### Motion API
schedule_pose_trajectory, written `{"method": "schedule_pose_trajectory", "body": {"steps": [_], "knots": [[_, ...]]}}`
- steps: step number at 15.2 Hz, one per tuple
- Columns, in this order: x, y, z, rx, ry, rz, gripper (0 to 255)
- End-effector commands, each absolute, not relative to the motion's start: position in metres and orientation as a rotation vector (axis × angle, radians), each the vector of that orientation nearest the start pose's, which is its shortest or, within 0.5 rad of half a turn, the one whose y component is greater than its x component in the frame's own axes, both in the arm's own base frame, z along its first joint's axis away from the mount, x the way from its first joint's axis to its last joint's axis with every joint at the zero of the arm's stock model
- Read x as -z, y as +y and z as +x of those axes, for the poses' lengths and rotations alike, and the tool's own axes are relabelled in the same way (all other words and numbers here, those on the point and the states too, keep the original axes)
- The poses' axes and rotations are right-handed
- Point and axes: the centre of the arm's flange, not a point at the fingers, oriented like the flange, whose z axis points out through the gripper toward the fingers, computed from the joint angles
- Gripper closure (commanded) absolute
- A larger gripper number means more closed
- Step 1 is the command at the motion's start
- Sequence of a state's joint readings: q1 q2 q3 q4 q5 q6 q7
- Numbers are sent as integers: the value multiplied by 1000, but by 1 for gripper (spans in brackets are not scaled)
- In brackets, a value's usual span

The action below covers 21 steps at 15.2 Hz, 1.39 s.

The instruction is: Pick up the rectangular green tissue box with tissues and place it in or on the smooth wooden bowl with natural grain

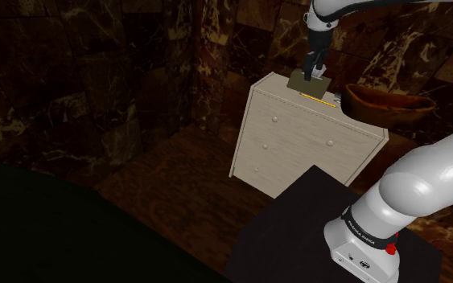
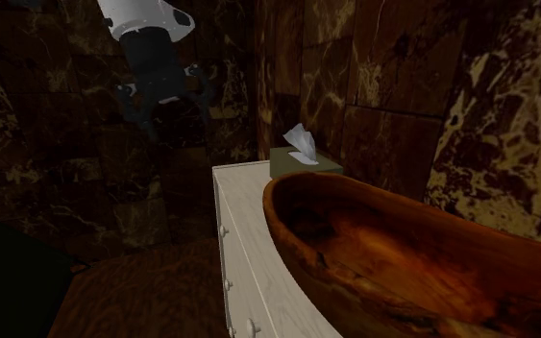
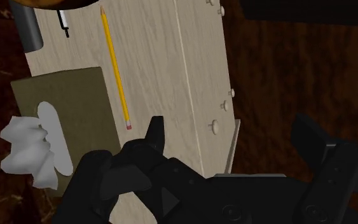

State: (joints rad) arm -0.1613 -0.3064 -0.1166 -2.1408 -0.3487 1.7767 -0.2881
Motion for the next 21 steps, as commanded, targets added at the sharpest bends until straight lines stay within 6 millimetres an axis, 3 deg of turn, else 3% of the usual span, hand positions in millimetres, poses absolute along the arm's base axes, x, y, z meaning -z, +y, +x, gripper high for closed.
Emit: {"method": "schedule_pose_trajectory", "body": {"steps": [1, 17, 21], "knots": [[-528, -180, 444, -271, -158, -3430, 0], [-508, -353, 528, -526, -55, -3607, 0], [-495, -361, 524, -528, -54, -3608, 0]]}}
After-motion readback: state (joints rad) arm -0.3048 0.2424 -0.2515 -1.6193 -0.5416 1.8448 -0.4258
